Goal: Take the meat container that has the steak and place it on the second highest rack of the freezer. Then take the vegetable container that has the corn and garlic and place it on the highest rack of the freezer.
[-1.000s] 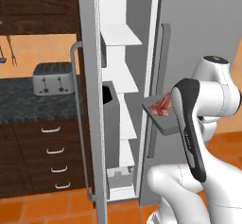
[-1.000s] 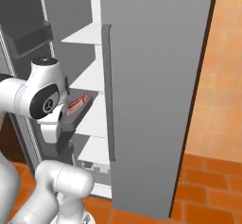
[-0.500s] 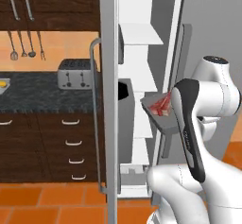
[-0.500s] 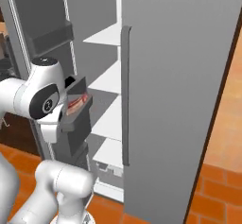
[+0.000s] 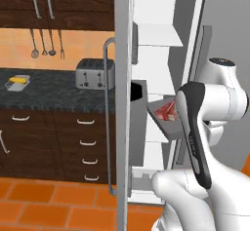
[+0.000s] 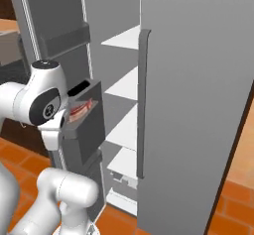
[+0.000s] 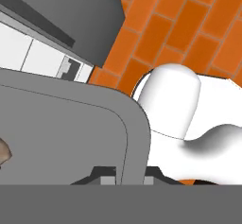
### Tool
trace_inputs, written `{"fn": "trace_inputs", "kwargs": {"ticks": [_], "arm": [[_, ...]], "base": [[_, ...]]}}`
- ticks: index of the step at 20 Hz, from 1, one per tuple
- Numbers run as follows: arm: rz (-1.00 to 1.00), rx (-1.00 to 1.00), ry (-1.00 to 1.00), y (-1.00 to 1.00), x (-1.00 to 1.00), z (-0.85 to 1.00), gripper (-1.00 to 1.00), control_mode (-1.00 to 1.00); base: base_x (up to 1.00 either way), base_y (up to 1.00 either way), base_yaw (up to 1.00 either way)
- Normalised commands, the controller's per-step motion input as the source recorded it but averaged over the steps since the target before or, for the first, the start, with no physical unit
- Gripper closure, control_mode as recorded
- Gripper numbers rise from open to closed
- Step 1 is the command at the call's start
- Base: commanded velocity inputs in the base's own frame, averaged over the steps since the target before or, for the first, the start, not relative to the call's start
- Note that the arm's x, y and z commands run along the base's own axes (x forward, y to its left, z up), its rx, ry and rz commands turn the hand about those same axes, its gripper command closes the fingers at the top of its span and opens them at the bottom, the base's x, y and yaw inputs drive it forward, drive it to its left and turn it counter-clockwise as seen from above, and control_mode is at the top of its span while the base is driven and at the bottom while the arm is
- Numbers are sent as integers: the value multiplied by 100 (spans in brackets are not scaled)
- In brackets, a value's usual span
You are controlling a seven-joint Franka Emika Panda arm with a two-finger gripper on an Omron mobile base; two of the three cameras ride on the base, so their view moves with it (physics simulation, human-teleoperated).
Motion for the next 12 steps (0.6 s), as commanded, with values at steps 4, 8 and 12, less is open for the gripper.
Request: {"fn": "trace_inputs", "kwargs": {"ticks": [4,8,12], "arm": [[0,0,0,0,0,0,100,100],[0,0,0,0,0,0,100,100],[0,0,0,0,0,0,100,100]], "base": [[6,-57,-5],[32,-39,-11],[61,-1,-17]]}}
